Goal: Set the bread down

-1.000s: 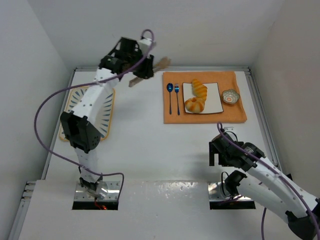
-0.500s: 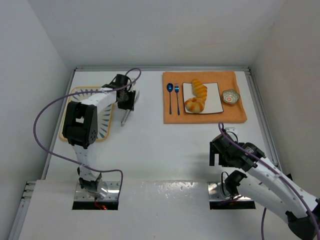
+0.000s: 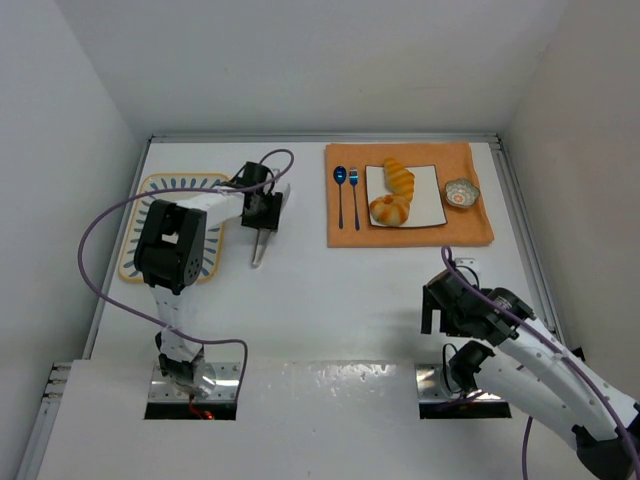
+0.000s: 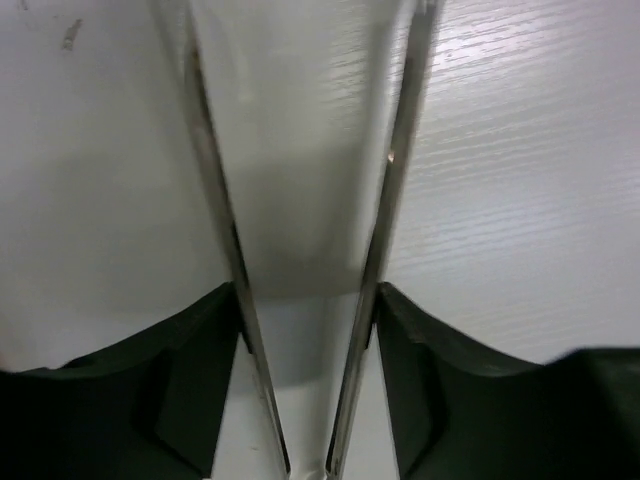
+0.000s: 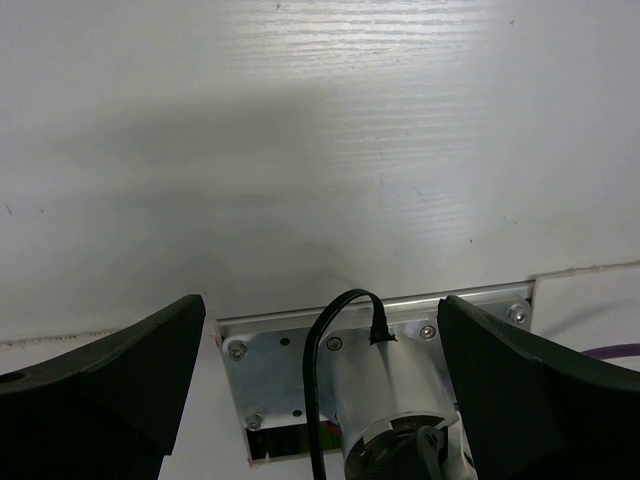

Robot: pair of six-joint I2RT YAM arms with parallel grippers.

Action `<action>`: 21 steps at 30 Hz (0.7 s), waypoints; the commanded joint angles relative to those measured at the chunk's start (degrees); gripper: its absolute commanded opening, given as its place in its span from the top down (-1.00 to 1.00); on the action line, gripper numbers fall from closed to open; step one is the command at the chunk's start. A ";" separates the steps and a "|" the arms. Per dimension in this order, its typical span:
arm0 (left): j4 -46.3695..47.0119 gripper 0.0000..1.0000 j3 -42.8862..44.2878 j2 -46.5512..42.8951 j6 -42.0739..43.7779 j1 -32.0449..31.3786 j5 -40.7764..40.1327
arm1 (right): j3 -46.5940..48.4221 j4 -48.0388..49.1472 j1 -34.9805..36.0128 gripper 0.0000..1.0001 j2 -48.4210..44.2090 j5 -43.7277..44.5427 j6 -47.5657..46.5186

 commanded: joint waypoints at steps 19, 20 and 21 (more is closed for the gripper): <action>-16.73 -0.99 5.24 -22.67 8.13 -4.57 0.22 | 2.08 -0.19 -0.27 -0.99 -0.80 -4.69 -0.85; -16.73 -0.99 3.74 -25.83 10.34 -4.58 1.09 | 2.16 -0.19 -0.27 -0.99 -0.45 -5.66 -0.94; -17.34 -0.99 -0.27 -32.22 13.06 -4.58 1.71 | 2.17 -0.28 -0.10 -0.99 -0.27 -6.62 -0.86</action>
